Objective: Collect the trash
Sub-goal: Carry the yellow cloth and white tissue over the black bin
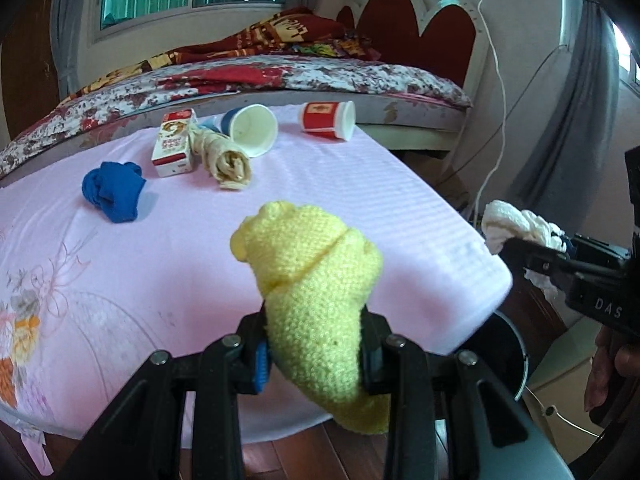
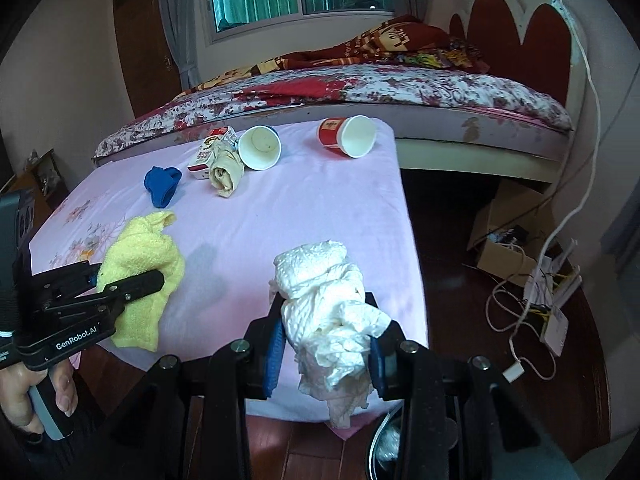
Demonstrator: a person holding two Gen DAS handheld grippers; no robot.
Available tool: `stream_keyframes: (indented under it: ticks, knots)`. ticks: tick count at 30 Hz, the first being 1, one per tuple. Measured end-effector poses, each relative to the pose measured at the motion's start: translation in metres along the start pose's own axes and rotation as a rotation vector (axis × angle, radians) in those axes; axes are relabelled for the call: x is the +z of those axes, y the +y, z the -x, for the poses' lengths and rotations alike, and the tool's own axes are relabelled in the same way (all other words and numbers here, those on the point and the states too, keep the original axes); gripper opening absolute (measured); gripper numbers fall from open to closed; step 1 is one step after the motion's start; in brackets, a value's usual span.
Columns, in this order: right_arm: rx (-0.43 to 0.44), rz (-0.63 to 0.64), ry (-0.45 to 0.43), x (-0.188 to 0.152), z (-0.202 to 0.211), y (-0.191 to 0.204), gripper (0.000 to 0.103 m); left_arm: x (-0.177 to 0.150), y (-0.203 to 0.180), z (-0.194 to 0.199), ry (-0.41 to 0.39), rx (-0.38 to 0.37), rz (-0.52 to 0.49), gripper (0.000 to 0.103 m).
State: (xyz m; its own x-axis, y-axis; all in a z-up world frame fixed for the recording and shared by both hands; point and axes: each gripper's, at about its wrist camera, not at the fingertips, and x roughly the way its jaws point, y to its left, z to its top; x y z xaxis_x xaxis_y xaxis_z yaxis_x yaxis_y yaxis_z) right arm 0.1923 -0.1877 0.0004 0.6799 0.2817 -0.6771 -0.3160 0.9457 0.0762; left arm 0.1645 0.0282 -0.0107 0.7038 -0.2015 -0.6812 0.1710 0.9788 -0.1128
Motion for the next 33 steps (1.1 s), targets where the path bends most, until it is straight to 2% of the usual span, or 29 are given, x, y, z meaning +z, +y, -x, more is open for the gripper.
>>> stream_keyframes:
  ticks: [13, 24, 33]
  knots:
    - [-0.061, -0.035, -0.048, -0.032, 0.063, -0.012, 0.037, -0.017, -0.049, 0.027, -0.030, -0.069, -0.077, 0.034]
    - [-0.102, -0.082, -0.047, -0.057, 0.081, -0.035, 0.037, -0.026, -0.084, 0.028, -0.023, -0.108, -0.132, 0.034]
    - [-0.148, -0.151, -0.044, -0.078, 0.094, -0.071, 0.037, -0.031, -0.118, 0.022, -0.003, -0.150, -0.193, 0.034]
